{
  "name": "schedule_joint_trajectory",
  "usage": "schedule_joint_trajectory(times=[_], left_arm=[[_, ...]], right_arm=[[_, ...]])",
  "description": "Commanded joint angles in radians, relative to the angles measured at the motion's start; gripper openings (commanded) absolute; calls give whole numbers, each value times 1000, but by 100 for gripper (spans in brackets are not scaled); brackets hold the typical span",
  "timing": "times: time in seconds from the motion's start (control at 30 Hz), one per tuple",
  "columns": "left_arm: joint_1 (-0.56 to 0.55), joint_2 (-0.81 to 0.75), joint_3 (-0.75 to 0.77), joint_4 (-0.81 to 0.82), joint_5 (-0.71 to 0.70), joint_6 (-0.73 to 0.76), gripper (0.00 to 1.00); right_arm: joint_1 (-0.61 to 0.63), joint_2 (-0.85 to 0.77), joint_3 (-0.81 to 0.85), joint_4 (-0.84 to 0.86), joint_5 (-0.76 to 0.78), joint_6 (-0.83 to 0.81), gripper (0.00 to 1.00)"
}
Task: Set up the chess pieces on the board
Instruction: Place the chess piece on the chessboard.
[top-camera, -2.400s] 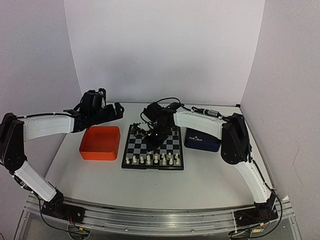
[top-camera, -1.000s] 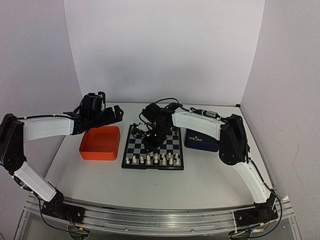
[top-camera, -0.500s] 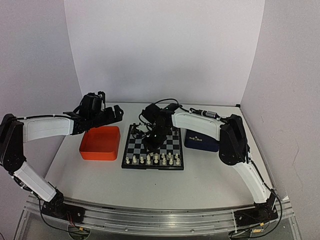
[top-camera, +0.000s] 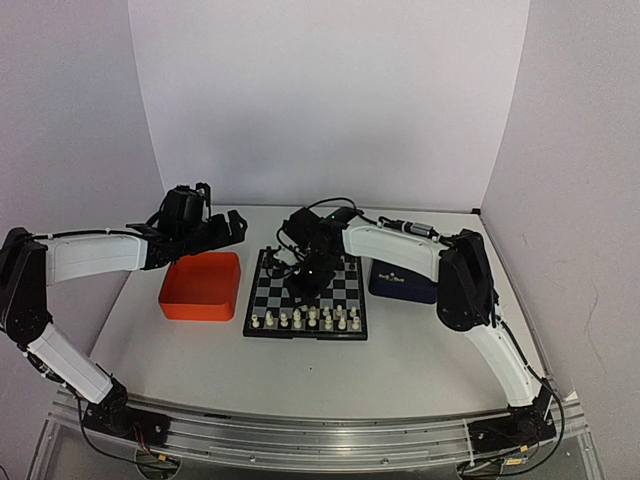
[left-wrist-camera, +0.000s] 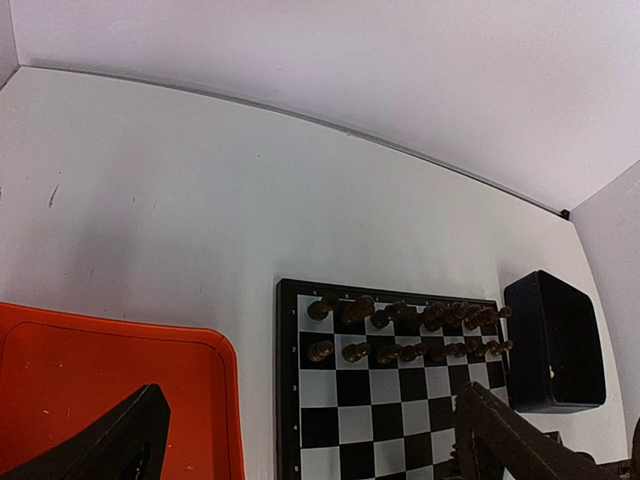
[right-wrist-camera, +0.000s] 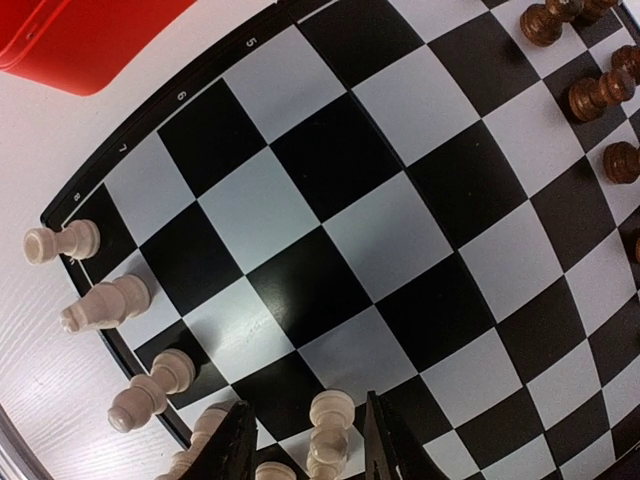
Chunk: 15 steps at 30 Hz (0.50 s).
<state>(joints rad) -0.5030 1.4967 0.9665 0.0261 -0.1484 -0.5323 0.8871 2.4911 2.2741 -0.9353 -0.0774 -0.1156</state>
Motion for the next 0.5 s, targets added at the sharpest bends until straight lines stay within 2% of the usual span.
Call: schedule_joint_trajectory(times=[0.0,0.27,0.37,0.47], left_arm=[[4,-25,15,17,19,-5,100],[4,-34,6,21,16,-6,100],[4,-31,5,23,17,-8,100],[4,-25,10,23,19,-10,100]], right_arm=[[1,26,70,-6,34,-12,36],[-2,-4,-30,-8,30,-11,31],[-2,-7,-52,-9,7,-6,25],[-2,-10,-52,-9,-36,5,12]])
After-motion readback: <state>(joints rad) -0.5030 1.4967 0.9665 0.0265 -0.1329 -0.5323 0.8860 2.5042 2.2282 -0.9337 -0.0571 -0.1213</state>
